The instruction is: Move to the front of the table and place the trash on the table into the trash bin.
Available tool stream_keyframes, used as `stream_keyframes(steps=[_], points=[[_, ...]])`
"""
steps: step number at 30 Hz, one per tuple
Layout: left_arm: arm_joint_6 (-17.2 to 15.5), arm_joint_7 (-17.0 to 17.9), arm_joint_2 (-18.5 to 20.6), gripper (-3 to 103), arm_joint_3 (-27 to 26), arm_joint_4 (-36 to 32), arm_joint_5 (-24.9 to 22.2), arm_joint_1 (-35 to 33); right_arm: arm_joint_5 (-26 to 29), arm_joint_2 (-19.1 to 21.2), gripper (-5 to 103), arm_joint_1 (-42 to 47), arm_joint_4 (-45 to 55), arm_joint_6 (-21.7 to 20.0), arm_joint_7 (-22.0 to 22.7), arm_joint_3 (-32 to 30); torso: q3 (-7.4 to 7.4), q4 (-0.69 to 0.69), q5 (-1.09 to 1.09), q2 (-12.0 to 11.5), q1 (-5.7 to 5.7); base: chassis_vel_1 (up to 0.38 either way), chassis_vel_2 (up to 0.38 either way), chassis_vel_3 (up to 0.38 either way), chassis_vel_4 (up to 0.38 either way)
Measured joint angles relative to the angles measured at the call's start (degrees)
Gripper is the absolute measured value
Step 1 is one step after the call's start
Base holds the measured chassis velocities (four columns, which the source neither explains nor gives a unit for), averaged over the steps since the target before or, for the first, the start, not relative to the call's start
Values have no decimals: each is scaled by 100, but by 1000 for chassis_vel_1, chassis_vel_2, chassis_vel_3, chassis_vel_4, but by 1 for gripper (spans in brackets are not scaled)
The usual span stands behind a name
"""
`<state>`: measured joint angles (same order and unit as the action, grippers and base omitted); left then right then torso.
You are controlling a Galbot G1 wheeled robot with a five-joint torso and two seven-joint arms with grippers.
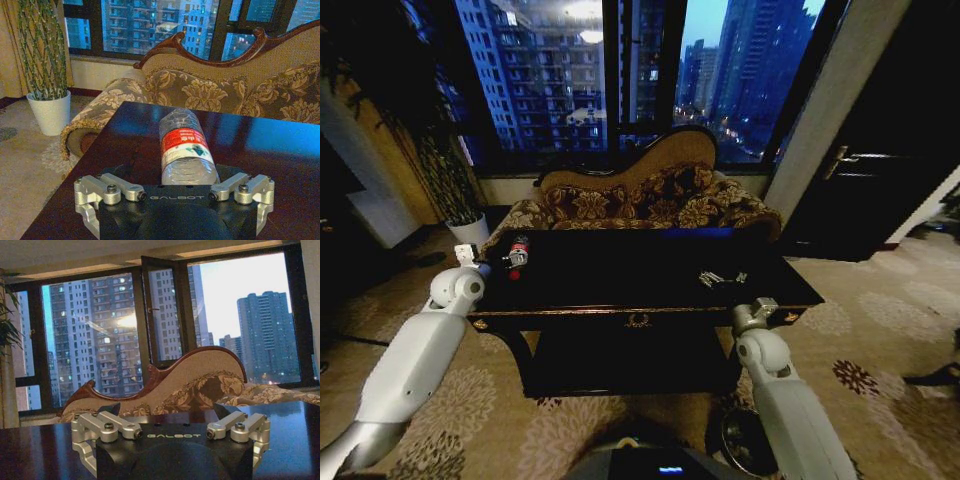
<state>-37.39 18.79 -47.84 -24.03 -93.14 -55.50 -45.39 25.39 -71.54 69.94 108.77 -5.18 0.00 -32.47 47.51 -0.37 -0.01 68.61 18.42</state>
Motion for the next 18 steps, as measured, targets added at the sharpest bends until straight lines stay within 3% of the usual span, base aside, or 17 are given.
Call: stream_keyframes(steps=[9,18], points=[[0,1,-32,103,-16,7,-35,-54,-1,-5,100,-7,-33,-2,0,6,0,0,0,0,-1,0,0,0,0],[-8,-1,-32,74,-16,-21,-100,-56,2,-21,100,-20,-23,-2,0,19,0,0,0,0,-1,0,0,0,0]])
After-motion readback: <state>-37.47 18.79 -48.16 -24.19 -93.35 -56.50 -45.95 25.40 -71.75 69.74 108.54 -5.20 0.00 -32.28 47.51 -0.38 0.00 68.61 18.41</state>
